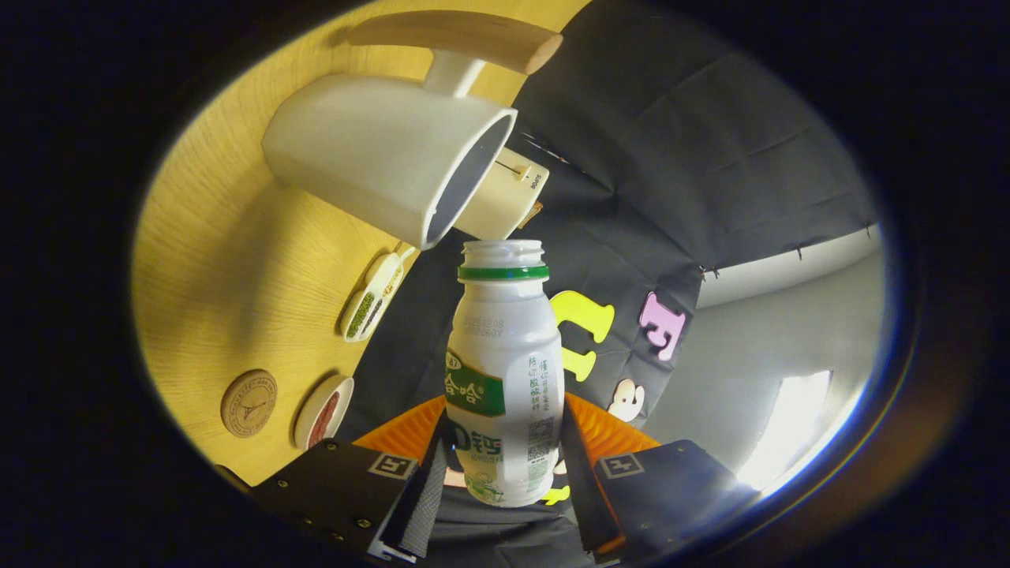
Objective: Take the bottle from table, then pour the juice into the cup, finally place the bottle on the coaster
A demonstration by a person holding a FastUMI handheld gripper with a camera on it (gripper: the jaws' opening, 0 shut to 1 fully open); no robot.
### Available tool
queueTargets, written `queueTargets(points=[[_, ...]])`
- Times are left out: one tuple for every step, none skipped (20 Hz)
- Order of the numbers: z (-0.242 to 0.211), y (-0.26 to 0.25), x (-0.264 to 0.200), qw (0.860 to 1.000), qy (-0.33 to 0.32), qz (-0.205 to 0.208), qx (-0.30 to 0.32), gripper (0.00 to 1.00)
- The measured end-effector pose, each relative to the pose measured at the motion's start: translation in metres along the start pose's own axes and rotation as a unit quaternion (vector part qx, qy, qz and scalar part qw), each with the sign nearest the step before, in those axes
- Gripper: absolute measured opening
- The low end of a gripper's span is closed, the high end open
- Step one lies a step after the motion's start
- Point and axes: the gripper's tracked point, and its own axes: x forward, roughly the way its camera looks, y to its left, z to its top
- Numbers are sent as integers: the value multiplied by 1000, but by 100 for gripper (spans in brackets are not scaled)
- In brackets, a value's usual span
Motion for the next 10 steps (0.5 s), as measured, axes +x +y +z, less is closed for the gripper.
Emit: queueTargets(points=[[1,4,0,999,-1,17,36,69],[2,9,-1,997,0,34,74,69],[3,14,-4,993,0,51,109,69],[4,18,-6,988,1,67,142,69],[7,20,-7,982,0,77,173,69],[14,22,-6,976,-3,87,201,69],[19,24,-8,969,-4,98,228,69],[22,28,-11,960,-6,112,257,69],[27,29,-18,950,-9,123,286,69],[33,29,-24,940,-9,135,312,70]])
